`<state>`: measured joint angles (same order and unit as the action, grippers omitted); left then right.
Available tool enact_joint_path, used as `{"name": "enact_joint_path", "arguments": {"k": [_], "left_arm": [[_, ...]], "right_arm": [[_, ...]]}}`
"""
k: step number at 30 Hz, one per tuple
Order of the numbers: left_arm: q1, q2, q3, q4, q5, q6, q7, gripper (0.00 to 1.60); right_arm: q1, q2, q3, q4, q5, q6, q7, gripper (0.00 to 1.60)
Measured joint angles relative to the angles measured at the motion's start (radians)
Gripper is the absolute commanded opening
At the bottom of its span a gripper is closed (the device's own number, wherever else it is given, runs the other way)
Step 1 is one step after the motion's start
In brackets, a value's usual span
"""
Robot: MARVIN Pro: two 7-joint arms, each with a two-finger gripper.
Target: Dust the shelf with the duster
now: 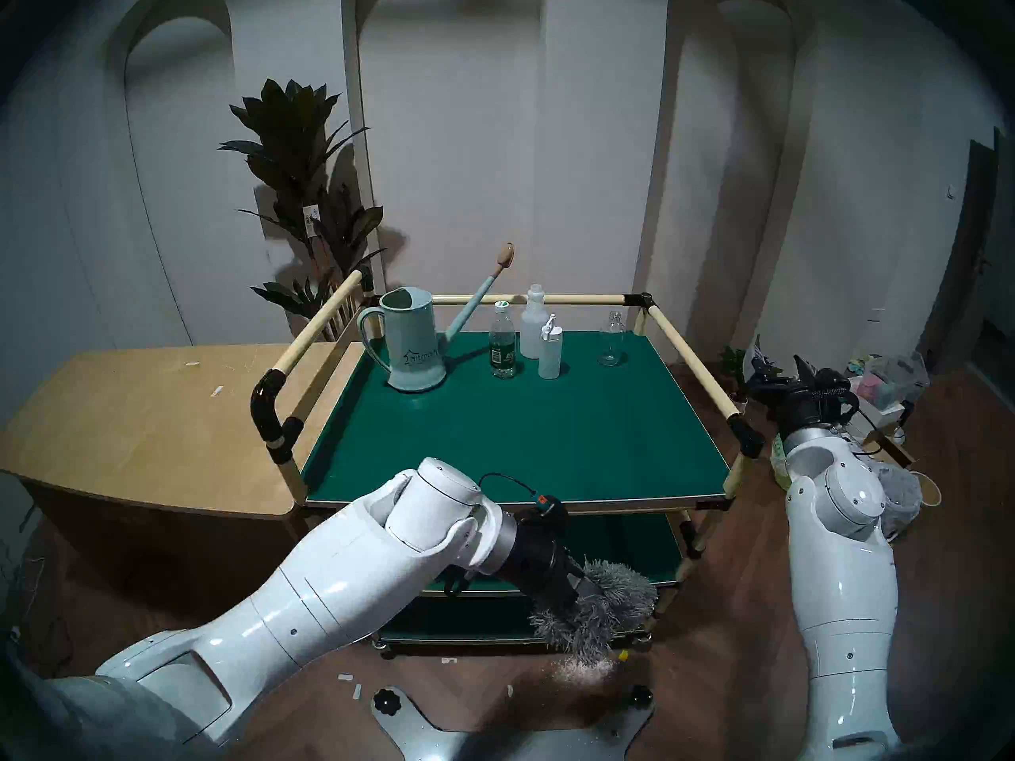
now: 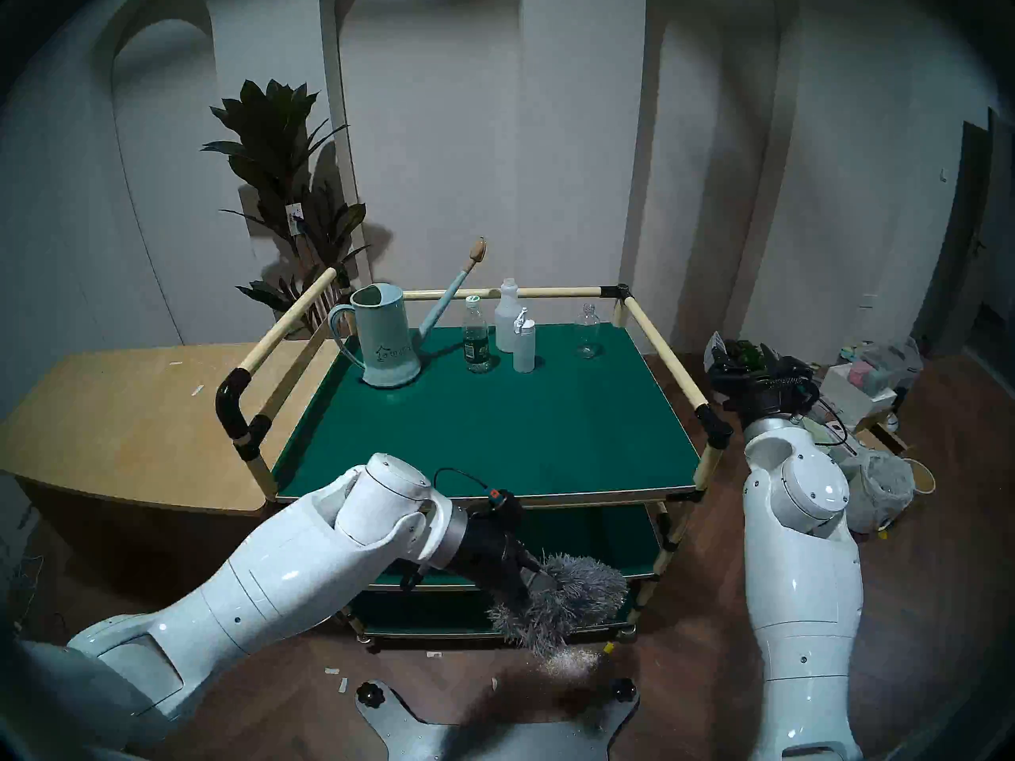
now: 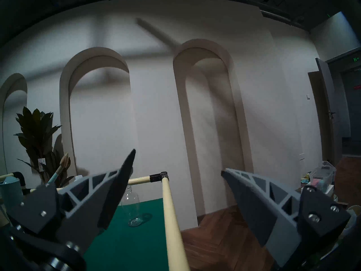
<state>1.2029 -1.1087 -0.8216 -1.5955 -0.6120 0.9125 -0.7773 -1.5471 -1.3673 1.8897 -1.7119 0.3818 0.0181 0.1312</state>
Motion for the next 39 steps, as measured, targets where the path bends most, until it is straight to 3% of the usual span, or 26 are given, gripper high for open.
{"name": "enact_joint_path", "arguments": {"k": [15,26,39], "left_arm": [[0.135,0.104,-0.209,-0.169,-0.210,0.050,0.000,0.00],[0.260,0.145,-0.346,-0.321,-0.383,0.050,0.131,0.00],[0.355,0.144,-0.481,-0.505,-0.541,0.050,0.253,0.00]], "right_arm": [[0.033,0.010,-0.048,0.034,0.010,-0.001,0.027,1.60],[0.069,0.022,-0.079,0.064,0.018,-0.006,0.054,1.60],[0.081,0.038,-0.091,0.075,0.032,-0.009,0.088,1.60]]}}
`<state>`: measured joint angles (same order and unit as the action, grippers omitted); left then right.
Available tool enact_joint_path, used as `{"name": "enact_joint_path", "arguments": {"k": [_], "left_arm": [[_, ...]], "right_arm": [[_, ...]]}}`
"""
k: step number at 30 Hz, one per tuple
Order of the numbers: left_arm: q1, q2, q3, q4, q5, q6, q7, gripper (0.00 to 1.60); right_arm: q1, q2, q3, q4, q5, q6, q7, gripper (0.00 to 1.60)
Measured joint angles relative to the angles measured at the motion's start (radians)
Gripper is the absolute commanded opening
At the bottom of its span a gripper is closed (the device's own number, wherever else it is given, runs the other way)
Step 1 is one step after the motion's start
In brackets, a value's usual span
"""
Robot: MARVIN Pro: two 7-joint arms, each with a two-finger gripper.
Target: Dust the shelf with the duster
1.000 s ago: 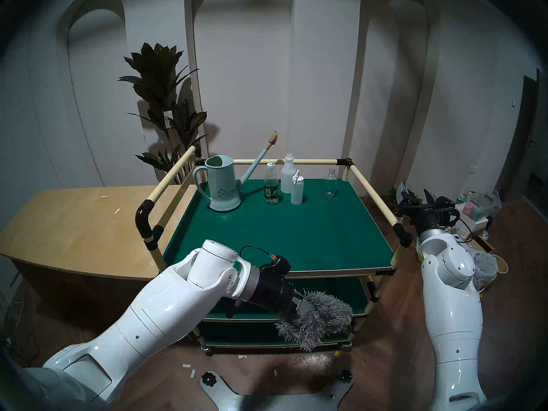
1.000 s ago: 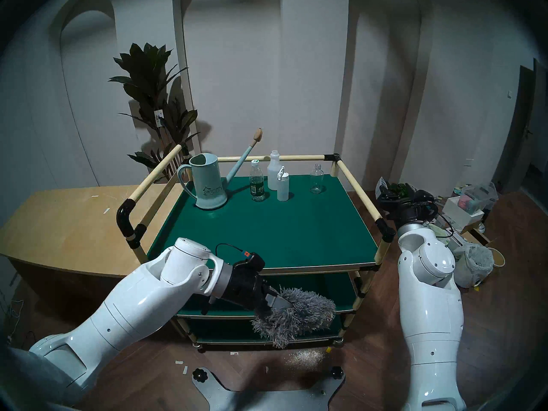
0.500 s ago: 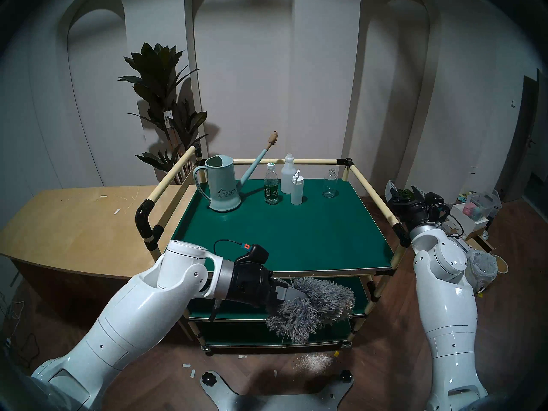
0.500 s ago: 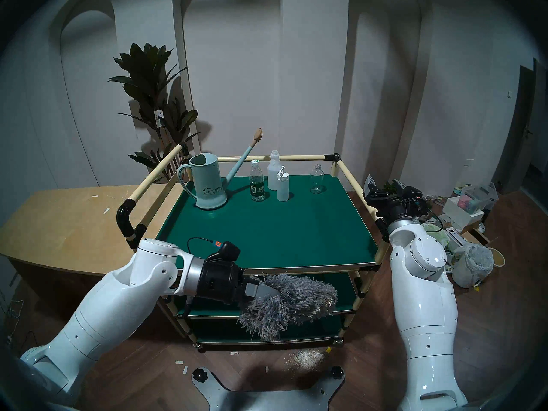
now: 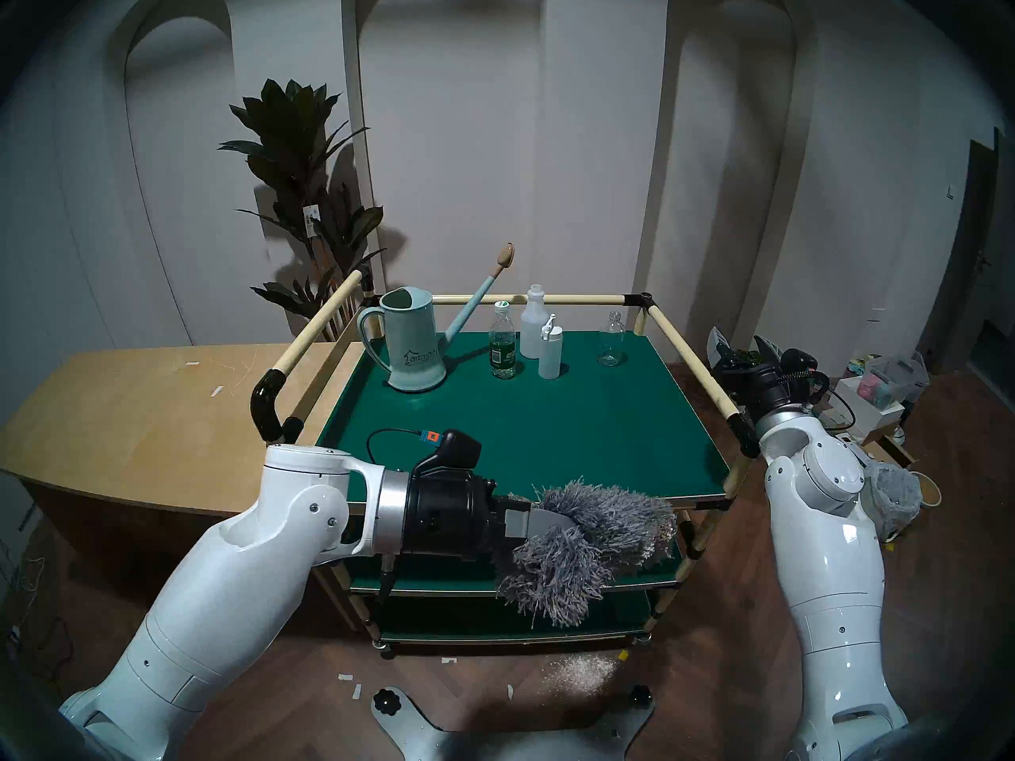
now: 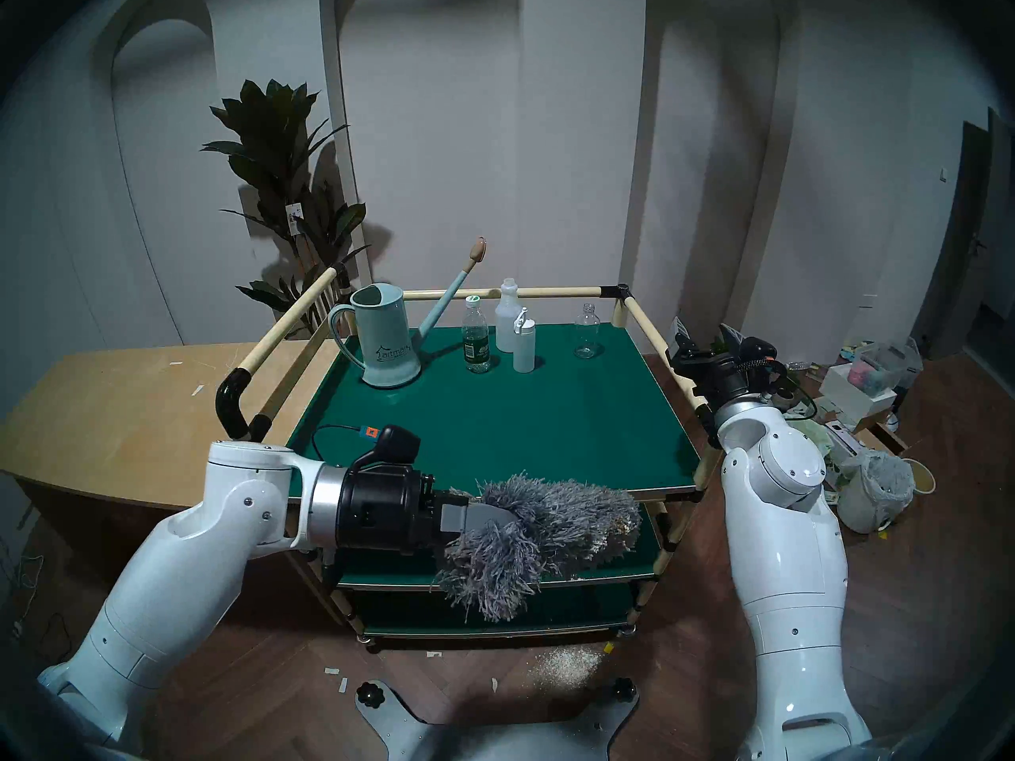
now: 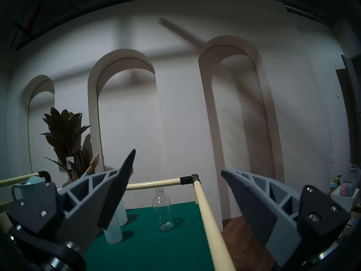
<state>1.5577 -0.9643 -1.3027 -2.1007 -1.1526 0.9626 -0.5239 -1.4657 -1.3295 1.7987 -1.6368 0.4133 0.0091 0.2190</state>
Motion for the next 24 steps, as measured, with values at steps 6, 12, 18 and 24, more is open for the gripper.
{"name": "enact_joint_path", "arguments": {"k": [6,12,18,24], "left_arm": [[0.038,0.020,-0.097,-0.087,-0.050,0.000,0.061,0.00],[0.087,0.044,-0.198,-0.171,-0.088,0.000,0.142,0.00],[0.135,0.062,-0.307,-0.239,-0.115,-0.007,0.226,0.00],[0.166,0.066,-0.408,-0.284,-0.139,-0.022,0.278,0.00]], "right_arm": [[0.000,0.001,-0.018,0.000,0.004,0.000,0.013,1.60],[0.000,-0.002,-0.046,-0.003,0.005,0.000,0.021,1.60],[0.000,-0.009,-0.087,-0.019,-0.007,0.000,0.028,1.60],[-0.001,-0.018,-0.136,-0.038,-0.037,0.000,0.030,1.60]]}}
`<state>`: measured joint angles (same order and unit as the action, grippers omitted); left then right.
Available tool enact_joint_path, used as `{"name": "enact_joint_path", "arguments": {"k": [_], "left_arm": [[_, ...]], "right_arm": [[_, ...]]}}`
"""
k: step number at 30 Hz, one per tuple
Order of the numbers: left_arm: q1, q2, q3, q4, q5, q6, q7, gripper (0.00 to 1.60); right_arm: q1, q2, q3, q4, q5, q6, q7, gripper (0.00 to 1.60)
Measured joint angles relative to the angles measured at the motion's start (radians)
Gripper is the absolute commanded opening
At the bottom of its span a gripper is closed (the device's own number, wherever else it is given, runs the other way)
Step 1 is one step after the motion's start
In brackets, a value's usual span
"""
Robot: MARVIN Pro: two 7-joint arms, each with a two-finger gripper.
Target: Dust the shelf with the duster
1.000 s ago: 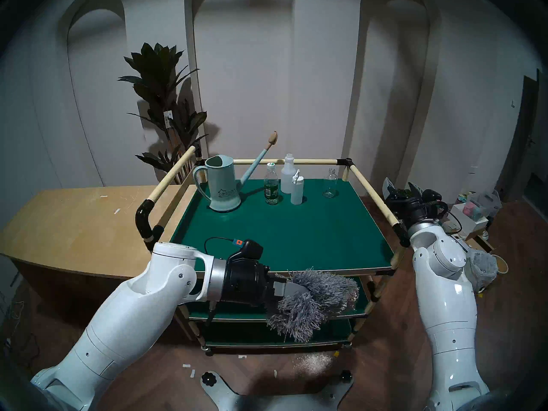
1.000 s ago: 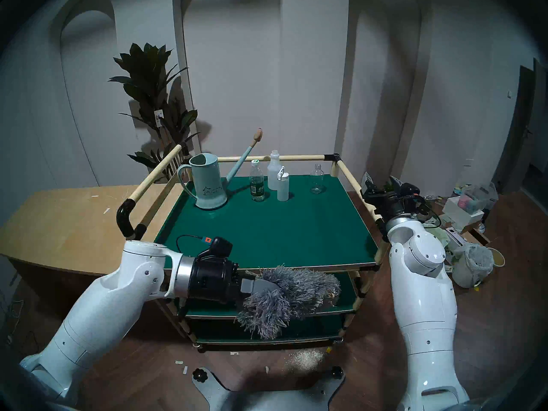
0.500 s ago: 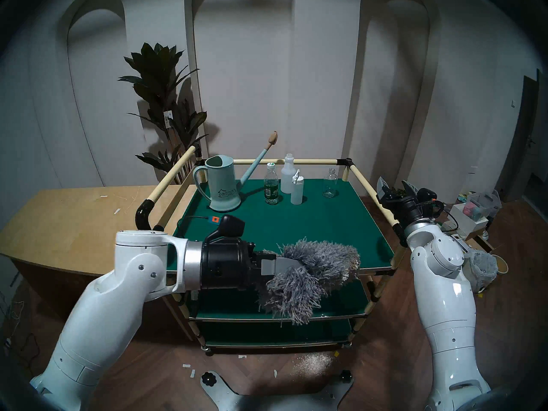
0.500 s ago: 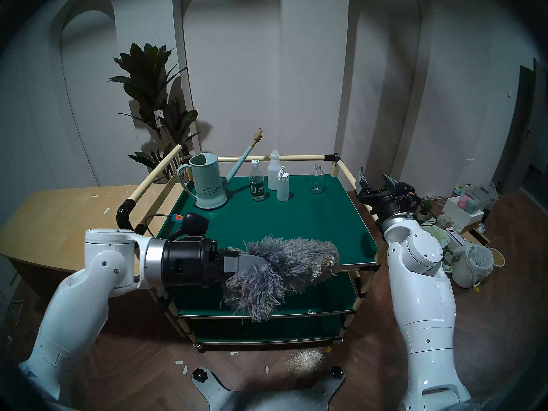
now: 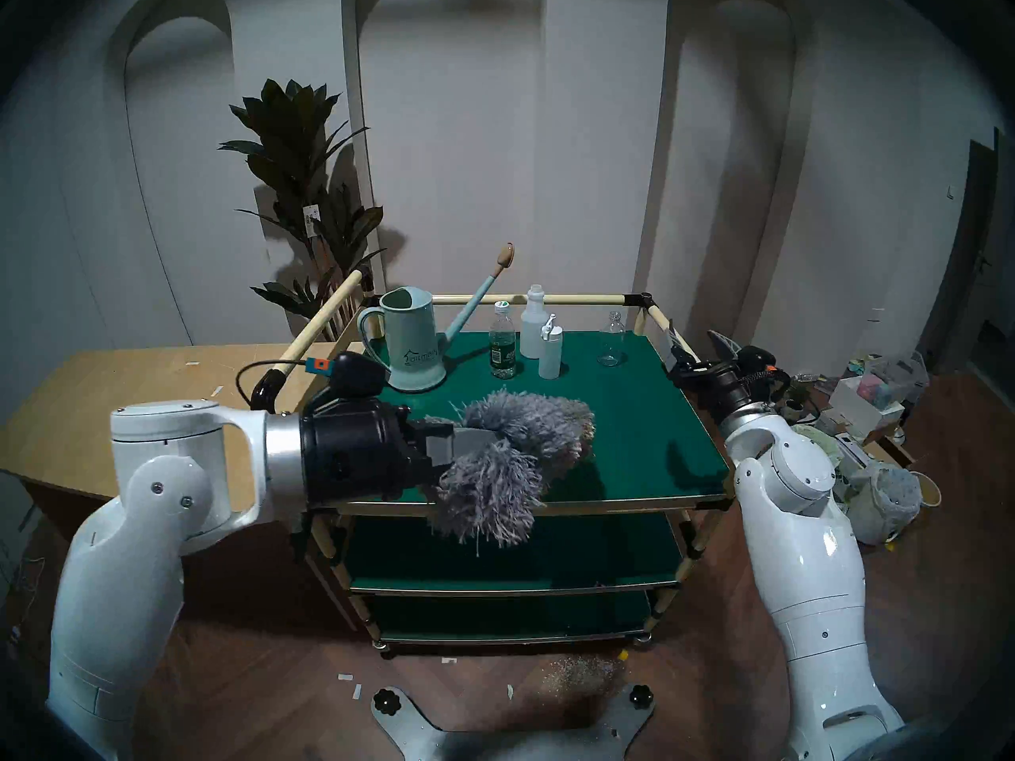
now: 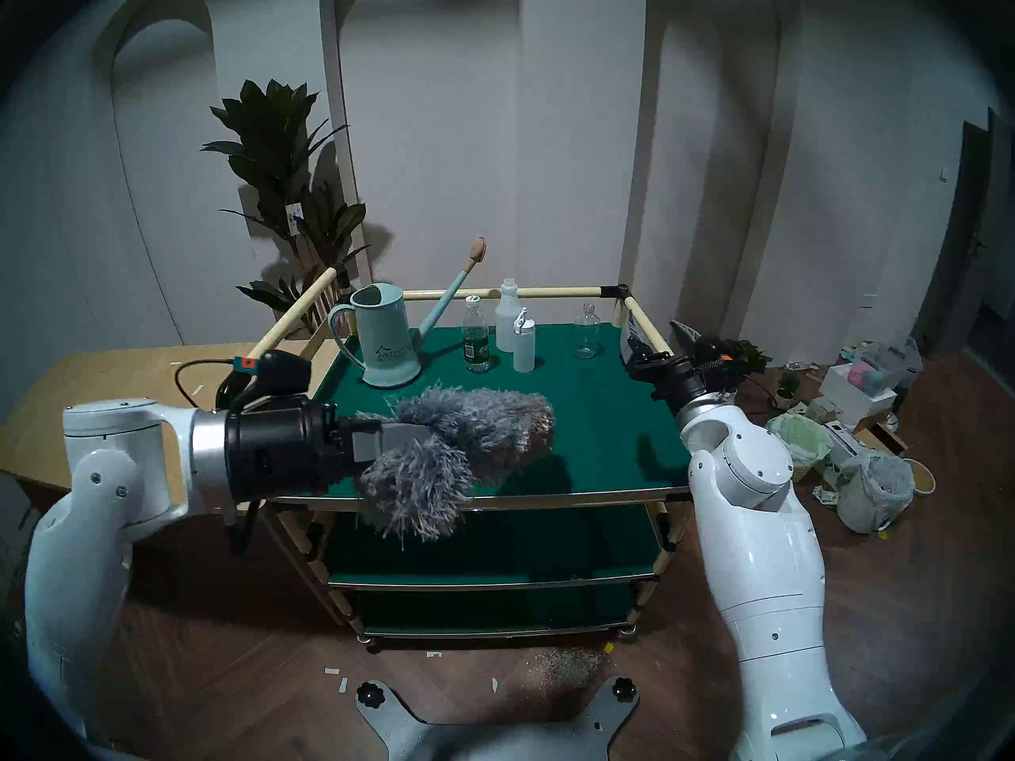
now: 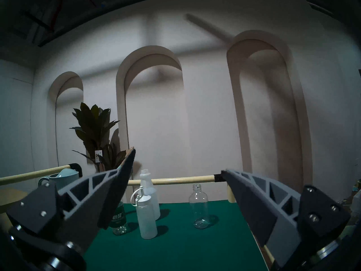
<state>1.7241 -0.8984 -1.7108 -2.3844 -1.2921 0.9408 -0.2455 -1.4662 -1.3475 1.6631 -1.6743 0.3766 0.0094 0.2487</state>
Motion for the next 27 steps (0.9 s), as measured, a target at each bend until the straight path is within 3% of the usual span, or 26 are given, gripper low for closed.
{"name": "enact_joint_path", "arguments": {"k": [12,27], "left_arm": [[0.065,-0.032,-0.208,-0.041,-0.035,-0.025,0.072,0.00],[0.042,-0.066,-0.473,-0.004,-0.020,-0.042,0.098,0.00]], "right_arm": [[0.001,-0.020,-0.083,-0.032,-0.057,0.000,-0.023,1.60],[-0.001,-0.031,-0.151,-0.064,-0.108,0.000,-0.061,1.60]]}}
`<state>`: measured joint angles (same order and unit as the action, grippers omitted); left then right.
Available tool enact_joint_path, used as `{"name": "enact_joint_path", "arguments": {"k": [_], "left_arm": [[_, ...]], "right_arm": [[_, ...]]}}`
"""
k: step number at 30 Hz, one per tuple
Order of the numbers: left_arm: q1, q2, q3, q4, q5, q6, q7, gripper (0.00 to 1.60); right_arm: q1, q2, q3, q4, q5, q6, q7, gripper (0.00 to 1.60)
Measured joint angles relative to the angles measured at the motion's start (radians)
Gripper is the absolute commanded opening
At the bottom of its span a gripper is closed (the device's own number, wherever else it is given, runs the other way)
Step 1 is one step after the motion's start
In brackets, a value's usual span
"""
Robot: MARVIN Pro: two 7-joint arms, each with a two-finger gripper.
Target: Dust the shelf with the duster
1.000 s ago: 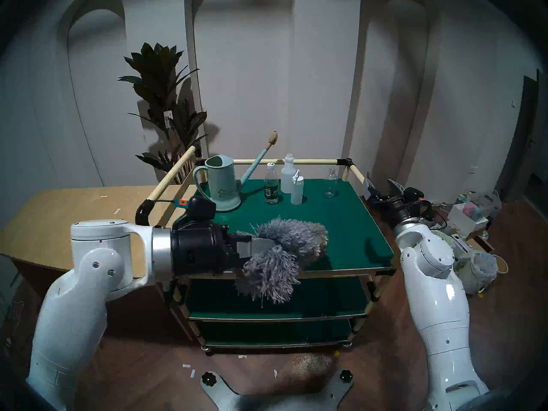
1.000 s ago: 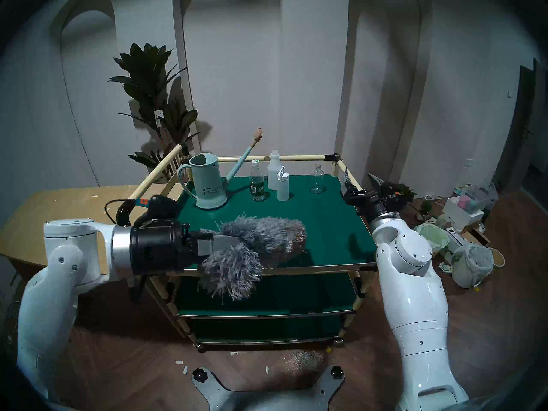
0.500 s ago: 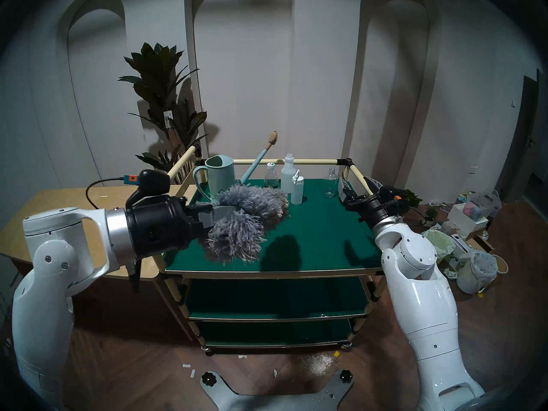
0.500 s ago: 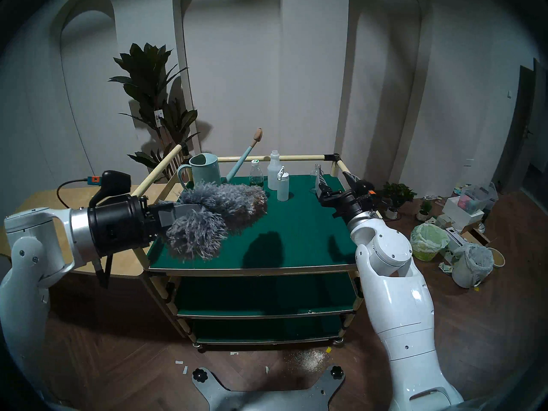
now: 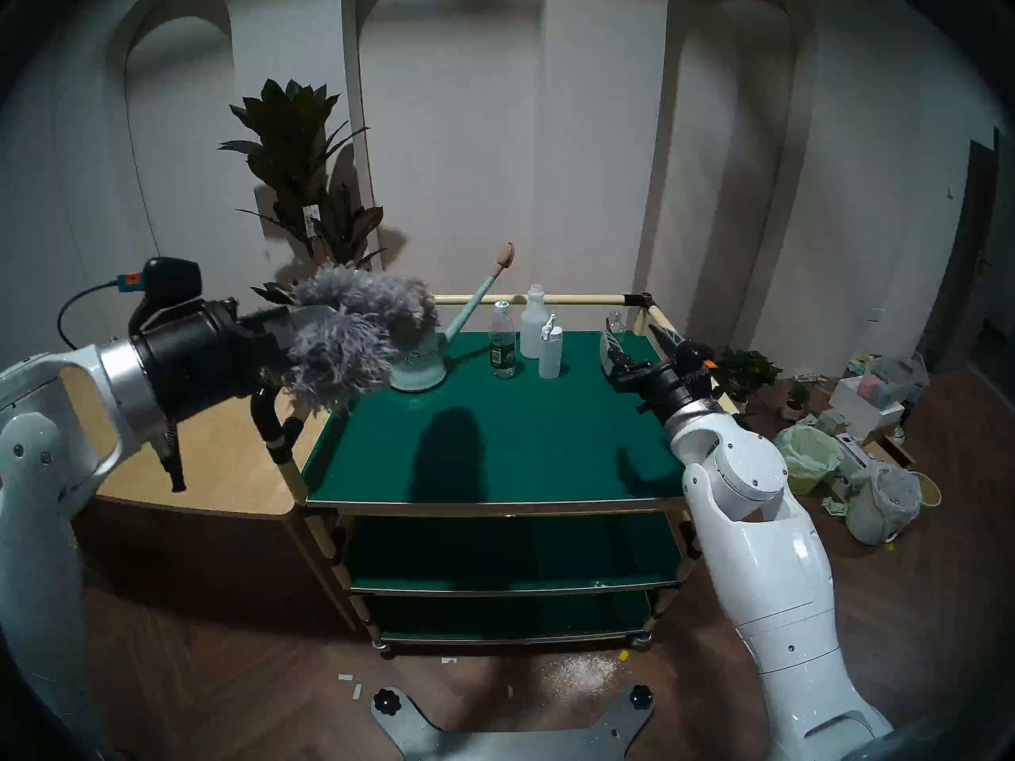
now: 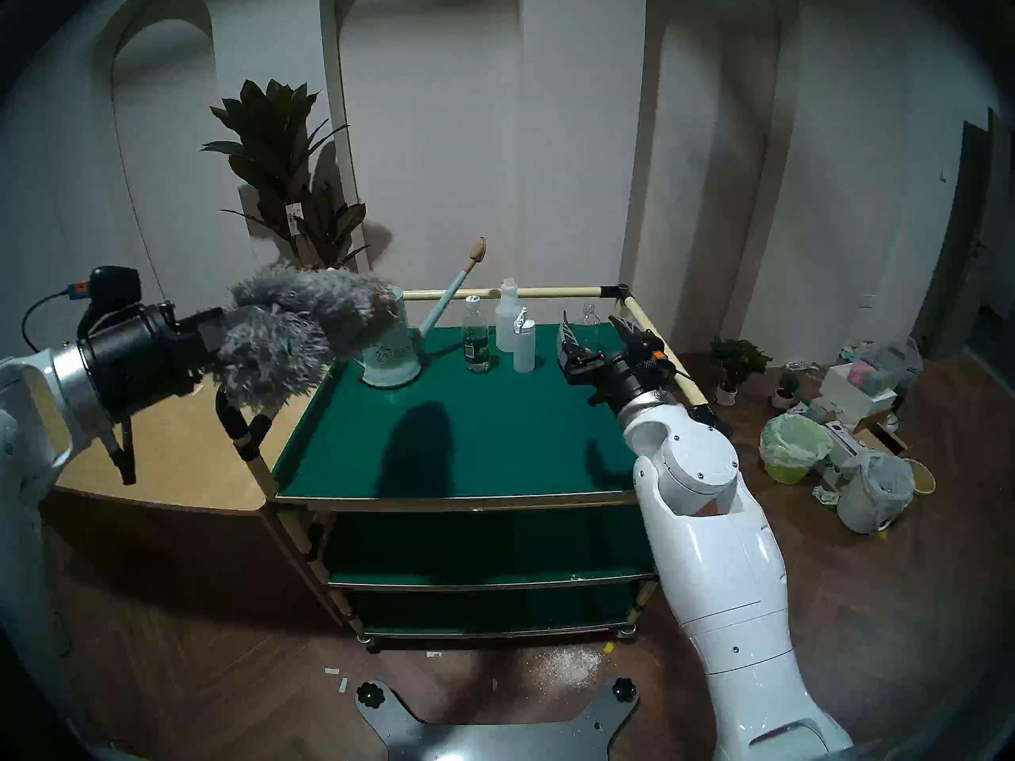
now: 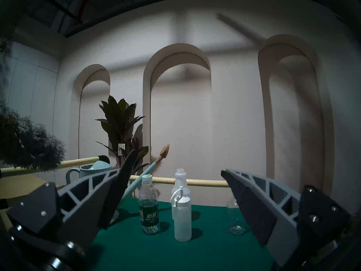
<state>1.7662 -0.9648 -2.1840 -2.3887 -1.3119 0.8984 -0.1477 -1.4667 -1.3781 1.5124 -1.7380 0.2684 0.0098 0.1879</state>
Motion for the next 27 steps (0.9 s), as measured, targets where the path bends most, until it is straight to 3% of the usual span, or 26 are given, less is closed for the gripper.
{"name": "enact_joint_path", "arguments": {"k": [11,17,21,27], "left_arm": [[0.001,-0.006,-0.188,0.137,0.067,0.001,-0.038,0.00],[0.021,0.010,-0.286,0.230,0.116,-0.015,-0.118,0.00],[0.044,0.019,-0.314,0.300,0.163,-0.064,-0.191,0.00],[0.080,0.025,-0.304,0.373,0.238,-0.149,-0.292,0.00]], "right_arm": [[-0.030,0.000,-0.024,-0.031,-0.031,0.000,-0.030,1.60],[-0.042,-0.001,-0.039,-0.041,-0.049,0.001,-0.047,1.60],[-0.043,-0.002,-0.049,-0.044,-0.063,0.001,-0.062,1.60],[-0.041,-0.005,-0.059,-0.046,-0.077,0.000,-0.079,1.60]]}}
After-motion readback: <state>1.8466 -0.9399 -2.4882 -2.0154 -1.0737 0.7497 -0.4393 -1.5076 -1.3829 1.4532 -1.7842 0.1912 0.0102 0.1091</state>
